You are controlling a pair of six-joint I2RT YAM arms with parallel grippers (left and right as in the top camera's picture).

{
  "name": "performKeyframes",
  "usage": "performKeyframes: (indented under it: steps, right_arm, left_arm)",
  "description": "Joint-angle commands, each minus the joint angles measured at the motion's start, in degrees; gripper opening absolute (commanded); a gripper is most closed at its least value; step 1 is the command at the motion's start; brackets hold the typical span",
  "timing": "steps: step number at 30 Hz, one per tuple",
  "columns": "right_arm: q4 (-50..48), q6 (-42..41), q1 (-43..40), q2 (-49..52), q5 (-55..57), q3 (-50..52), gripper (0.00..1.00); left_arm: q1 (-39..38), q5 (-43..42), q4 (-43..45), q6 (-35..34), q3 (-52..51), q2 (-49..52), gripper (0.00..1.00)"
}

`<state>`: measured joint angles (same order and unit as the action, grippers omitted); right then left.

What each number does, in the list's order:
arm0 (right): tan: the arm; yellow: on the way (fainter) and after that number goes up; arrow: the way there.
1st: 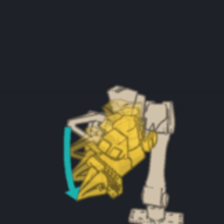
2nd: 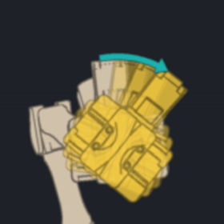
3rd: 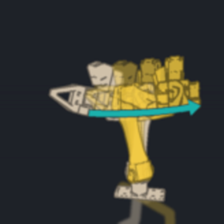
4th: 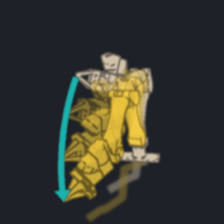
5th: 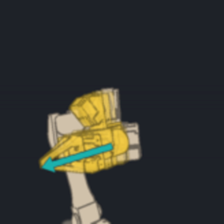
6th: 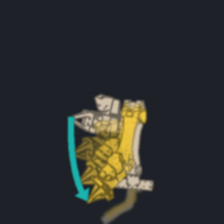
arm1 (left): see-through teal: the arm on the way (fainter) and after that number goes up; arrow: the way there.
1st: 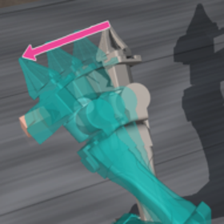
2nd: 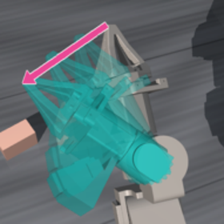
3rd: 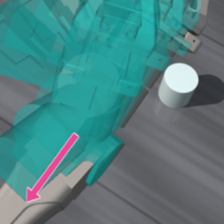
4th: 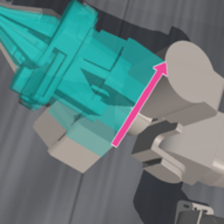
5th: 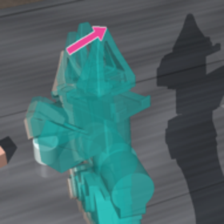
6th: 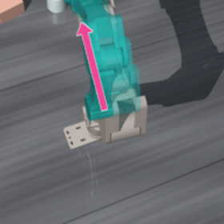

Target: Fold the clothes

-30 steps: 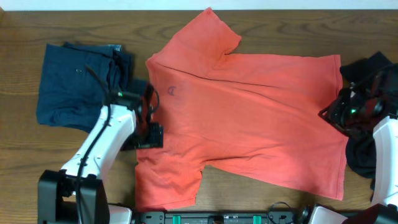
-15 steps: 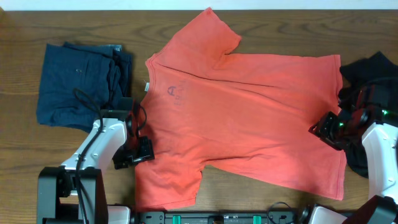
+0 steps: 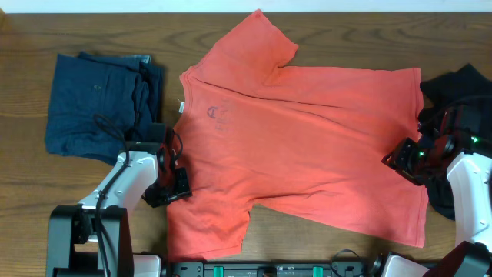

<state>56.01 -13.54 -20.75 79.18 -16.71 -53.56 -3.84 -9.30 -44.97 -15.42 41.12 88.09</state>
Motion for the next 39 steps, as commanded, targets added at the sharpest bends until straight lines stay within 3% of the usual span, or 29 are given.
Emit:
performKeyframes:
  steps: [1, 5, 9, 11, 13, 14, 15, 16, 21, 24, 32, 39]
  right_arm:
    - [0.17, 0.76, 0.9, 0.02, 0.2, 0.28, 0.42]
    - [0.09, 0.76, 0.9, 0.02, 0.22, 0.28, 0.42]
    - [0.11, 0.76, 0.9, 0.02, 0.24, 0.28, 0.42]
    - [0.15, 0.76, 0.9, 0.02, 0.31, 0.28, 0.43]
    - [0.15, 0.74, 0.9, 0.02, 0.68, 0.28, 0.44]
    - [0.17, 0.74, 0.9, 0.02, 0.66, 0.28, 0.44]
    - [0.26, 0.76, 0.9, 0.02, 0.68, 0.28, 0.44]
    - [0.31, 0.76, 0.9, 0.02, 0.68, 0.28, 0.44]
    - [0.11, 0.76, 0.9, 0.02, 1.07, 0.28, 0.45]
    - [0.17, 0.76, 0.9, 0.02, 1.07, 0.28, 0.45]
    - [0.37, 0.76, 0.9, 0.02, 1.07, 0.28, 0.45]
    - [1.27, 0.76, 0.9, 0.02, 1.4, 0.5, 0.46]
  left_arm:
    - [0.24, -0.59, -1.53, -0.35, -0.31, -0.07, 0.45]
    - [0.24, -0.59, -1.86, -0.22, -0.28, -0.07, 0.24]
    - [0.24, -0.59, -0.35, 0.79, -0.17, -0.09, 0.22]
    - [0.24, -0.59, 0.2, 0.76, 0.13, -0.11, 0.13]
    - [0.24, -0.57, 0.04, 0.76, 0.37, -0.11, 0.12]
    - [0.24, -0.57, -0.13, 0.76, 0.42, -0.11, 0.17]
    - [0.26, -0.55, -0.13, 0.76, 0.42, -0.11, 0.44]
    - [0.31, -0.33, -0.02, 0.76, 0.46, -0.11, 0.56]
    - [0.31, 0.96, 0.22, 0.79, 3.41, -0.11, 0.61]
    - [0.31, 0.96, -0.55, 0.92, 6.01, -0.11, 0.61]
    - [0.28, 2.51, 7.63, 4.68, 5.64, 0.28, 0.61]
    - [0.28, 5.9, 7.74, 5.55, 4.85, 5.29, 0.61]
